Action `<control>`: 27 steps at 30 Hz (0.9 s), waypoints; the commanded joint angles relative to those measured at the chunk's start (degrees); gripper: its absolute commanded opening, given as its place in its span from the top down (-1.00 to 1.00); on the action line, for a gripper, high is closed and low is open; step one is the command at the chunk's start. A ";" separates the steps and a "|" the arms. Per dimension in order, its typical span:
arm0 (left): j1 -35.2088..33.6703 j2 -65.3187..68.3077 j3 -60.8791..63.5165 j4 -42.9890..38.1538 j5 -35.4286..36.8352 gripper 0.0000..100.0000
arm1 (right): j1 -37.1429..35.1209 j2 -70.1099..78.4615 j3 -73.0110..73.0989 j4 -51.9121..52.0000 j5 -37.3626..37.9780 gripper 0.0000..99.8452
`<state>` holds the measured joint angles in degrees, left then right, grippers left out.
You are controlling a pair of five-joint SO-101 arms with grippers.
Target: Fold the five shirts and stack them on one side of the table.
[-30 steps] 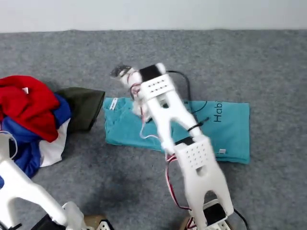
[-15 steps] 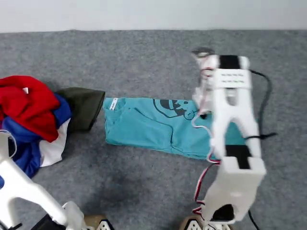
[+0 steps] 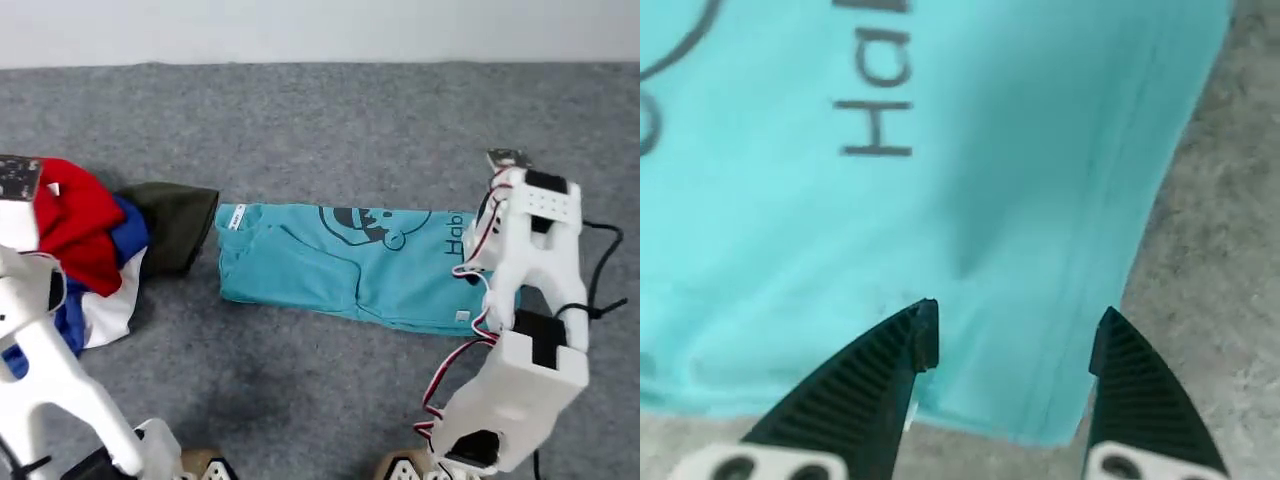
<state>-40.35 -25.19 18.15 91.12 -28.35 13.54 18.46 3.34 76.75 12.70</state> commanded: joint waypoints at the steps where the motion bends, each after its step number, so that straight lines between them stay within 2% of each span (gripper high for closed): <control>1: 1.49 -1.58 -0.22 -0.79 0.35 0.97 | 0.84 -3.38 2.46 -5.58 -0.53 0.49; 7: 6.15 -1.93 9.10 -1.32 1.23 0.97 | 1.10 -3.38 6.68 -11.91 -0.62 0.49; 13: 7.03 -1.93 20.18 -8.44 16.62 0.97 | 1.10 -3.30 10.29 -14.99 -0.53 0.49; 17: 8.79 -1.93 28.62 -15.21 17.14 0.97 | 1.10 -3.30 11.34 -14.99 -0.44 0.53; 23: 16.70 -1.93 39.52 -27.78 17.14 0.97 | 1.10 -1.71 11.16 -14.99 0.00 0.83; 27: 21.45 -1.93 43.82 -35.69 17.41 0.97 | 1.10 -0.31 10.81 -14.46 0.00 0.85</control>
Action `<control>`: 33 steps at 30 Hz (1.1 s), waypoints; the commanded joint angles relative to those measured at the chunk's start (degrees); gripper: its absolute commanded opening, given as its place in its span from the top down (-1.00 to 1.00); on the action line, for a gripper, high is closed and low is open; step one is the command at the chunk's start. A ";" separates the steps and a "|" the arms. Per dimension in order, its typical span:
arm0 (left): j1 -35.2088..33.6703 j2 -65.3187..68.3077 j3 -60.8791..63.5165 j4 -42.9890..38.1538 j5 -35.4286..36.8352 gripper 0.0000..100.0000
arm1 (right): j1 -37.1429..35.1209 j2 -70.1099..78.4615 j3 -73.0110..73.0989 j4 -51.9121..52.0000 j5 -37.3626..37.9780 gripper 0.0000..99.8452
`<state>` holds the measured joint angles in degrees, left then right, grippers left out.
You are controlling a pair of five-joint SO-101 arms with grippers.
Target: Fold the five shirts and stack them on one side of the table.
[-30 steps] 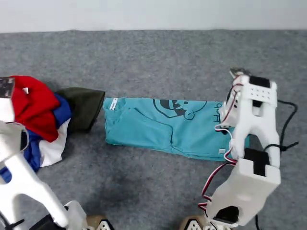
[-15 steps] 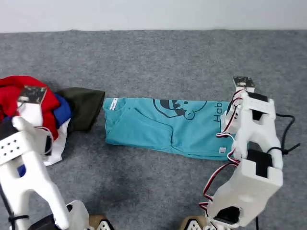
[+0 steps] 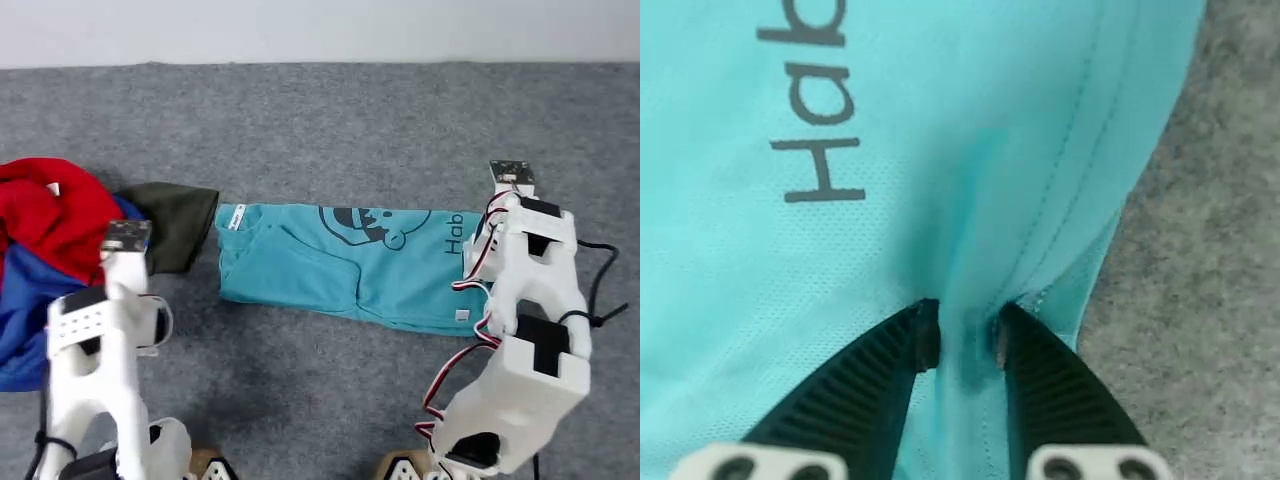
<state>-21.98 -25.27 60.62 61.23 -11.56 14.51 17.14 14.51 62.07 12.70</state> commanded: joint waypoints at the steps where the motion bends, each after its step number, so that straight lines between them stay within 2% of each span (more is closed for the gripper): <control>1: 3.96 -1.85 2.24 -7.47 0.62 0.97 | 0.13 0.92 -0.44 0.22 0.00 0.87; 4: 6.42 -1.85 4.97 -11.60 0.70 0.97 | 0.04 0.92 -0.62 0.13 1.32 0.98; 16: 6.95 -1.85 9.27 -23.47 0.53 0.97 | 3.74 -3.21 -1.23 3.47 3.87 0.98; 25: 6.68 -1.85 9.19 -18.11 0.88 0.97 | 3.91 -4.62 -0.97 3.38 9.32 0.97; 27: 6.68 -1.85 9.27 -17.67 0.88 0.97 | 4.00 -5.23 -1.14 4.00 9.49 0.92; 29: 6.68 -1.85 9.27 -17.67 1.85 0.97 | 4.62 -5.85 -2.11 6.55 9.41 0.79; 31: 6.68 -1.85 9.27 -17.67 6.68 0.97 | 4.88 -6.29 -3.34 9.10 9.41 0.64; 33: 7.03 -1.93 9.27 -17.76 14.07 0.97 | 4.88 -6.73 -4.57 10.95 9.32 0.59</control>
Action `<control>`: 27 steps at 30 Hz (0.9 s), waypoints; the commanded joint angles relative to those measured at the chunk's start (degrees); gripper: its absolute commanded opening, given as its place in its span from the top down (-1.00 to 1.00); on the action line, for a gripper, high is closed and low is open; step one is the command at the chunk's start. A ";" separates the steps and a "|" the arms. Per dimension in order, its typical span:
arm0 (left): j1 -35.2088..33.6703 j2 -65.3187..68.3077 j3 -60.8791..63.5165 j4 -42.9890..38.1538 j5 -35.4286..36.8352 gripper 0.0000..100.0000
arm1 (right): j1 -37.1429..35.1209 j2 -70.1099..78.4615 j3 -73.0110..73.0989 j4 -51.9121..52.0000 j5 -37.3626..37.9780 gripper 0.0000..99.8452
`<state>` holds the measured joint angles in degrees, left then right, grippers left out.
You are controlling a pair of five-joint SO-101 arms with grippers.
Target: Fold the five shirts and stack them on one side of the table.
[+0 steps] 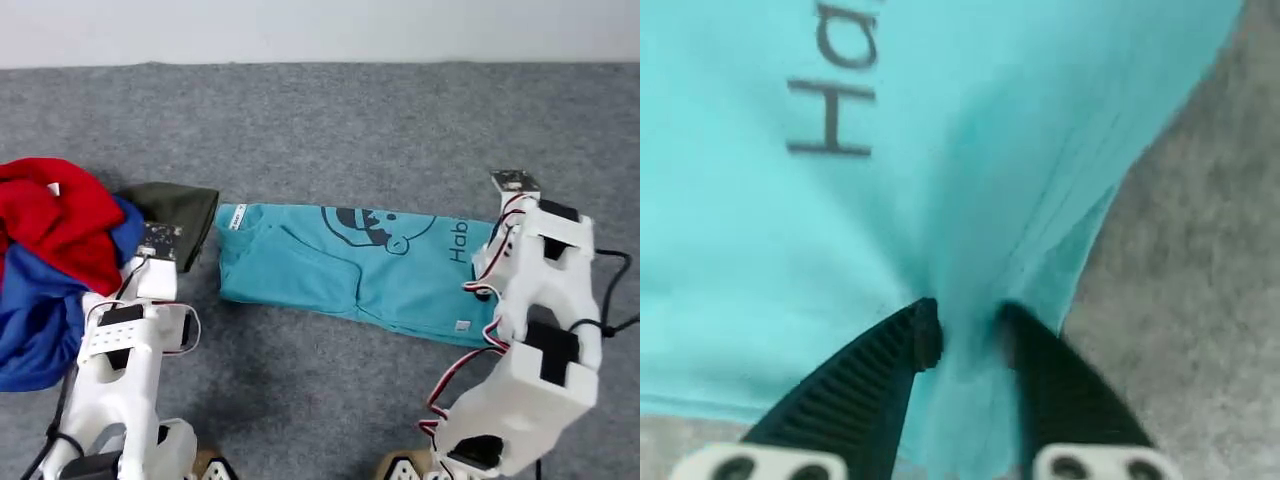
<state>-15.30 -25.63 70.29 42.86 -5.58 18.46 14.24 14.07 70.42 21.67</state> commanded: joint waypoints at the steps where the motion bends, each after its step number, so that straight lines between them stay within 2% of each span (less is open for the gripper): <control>1: 0.35 -1.67 -0.40 0.35 11.60 0.97 | 0.92 -3.82 -4.92 3.12 0.35 0.59; 3: 0.35 -1.67 -0.40 0.35 15.82 0.97 | 0.92 -3.47 -6.42 3.91 0.35 0.59; 11: 0.35 -1.41 -0.40 0.62 15.91 0.97 | 1.27 -1.71 -7.56 -0.57 0.35 0.58; 21: 0.00 -1.41 -0.48 0.62 16.26 0.97 | 1.45 10.24 -8.09 -4.00 0.26 0.59; 23: 0.00 -1.41 -0.48 0.62 16.26 0.97 | 1.45 10.86 -9.76 -2.95 0.26 0.64; 27: -0.18 -1.85 -0.75 0.62 17.05 0.97 | 1.36 12.35 -11.60 -2.33 0.44 0.89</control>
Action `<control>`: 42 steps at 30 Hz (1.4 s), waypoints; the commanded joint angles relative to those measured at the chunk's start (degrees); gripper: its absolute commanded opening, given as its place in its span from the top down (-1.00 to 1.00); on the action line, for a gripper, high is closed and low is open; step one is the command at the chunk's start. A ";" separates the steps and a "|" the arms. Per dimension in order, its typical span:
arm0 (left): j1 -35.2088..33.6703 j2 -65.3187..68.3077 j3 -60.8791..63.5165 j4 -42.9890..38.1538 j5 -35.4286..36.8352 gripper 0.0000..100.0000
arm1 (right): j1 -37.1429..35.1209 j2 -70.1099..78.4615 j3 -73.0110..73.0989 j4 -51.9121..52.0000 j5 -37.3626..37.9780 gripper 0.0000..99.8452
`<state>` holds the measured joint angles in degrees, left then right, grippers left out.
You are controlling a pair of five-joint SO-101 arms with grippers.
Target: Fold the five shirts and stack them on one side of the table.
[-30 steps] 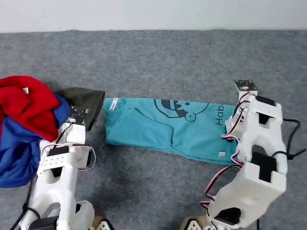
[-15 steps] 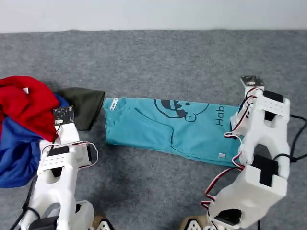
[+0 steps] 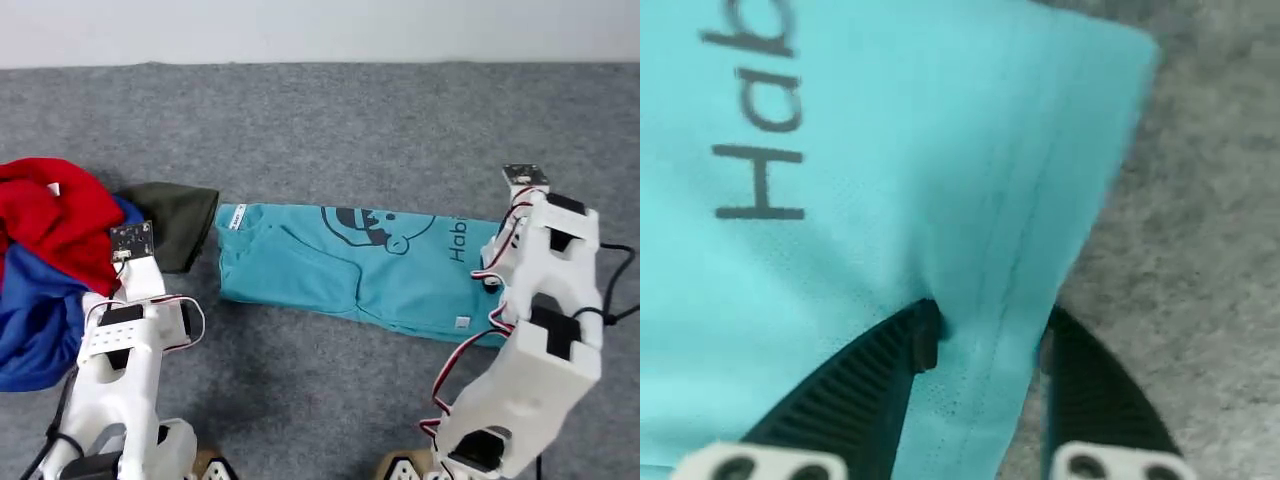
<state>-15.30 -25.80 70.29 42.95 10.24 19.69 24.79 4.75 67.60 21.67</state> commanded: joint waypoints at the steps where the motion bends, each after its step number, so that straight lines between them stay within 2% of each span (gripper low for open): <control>1: -0.18 -1.67 -0.84 0.53 2.73 0.97 | 0.22 2.33 -3.08 0.75 0.35 0.94; 5: -0.18 -1.49 -0.84 0.26 7.30 0.97 | 0.57 5.32 -6.77 3.91 0.26 0.98; 9: -0.18 -1.23 -0.40 0.62 4.66 0.97 | 0.57 6.73 -8.79 5.14 0.18 0.98; 17: -3.78 -1.67 -0.48 2.99 4.84 0.97 | 0.57 7.08 -9.32 5.76 0.18 0.98; 19: -2.20 -1.32 -0.75 2.64 5.63 0.97 | 0.57 7.08 -9.32 5.76 0.18 0.98; 28: 8.35 -1.58 0.57 3.08 0.62 0.97 | 0.57 7.08 -9.32 5.67 0.18 0.98; 38: 8.18 -1.49 2.24 6.95 0.70 0.97 | 3.82 6.81 -9.32 5.32 0.88 0.98; 42: 8.18 -1.49 2.24 6.95 0.70 0.97 | 6.02 6.81 -9.41 5.49 4.66 0.98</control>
<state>-7.82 -27.21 71.87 48.22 11.65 23.56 31.12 -4.22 73.05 23.96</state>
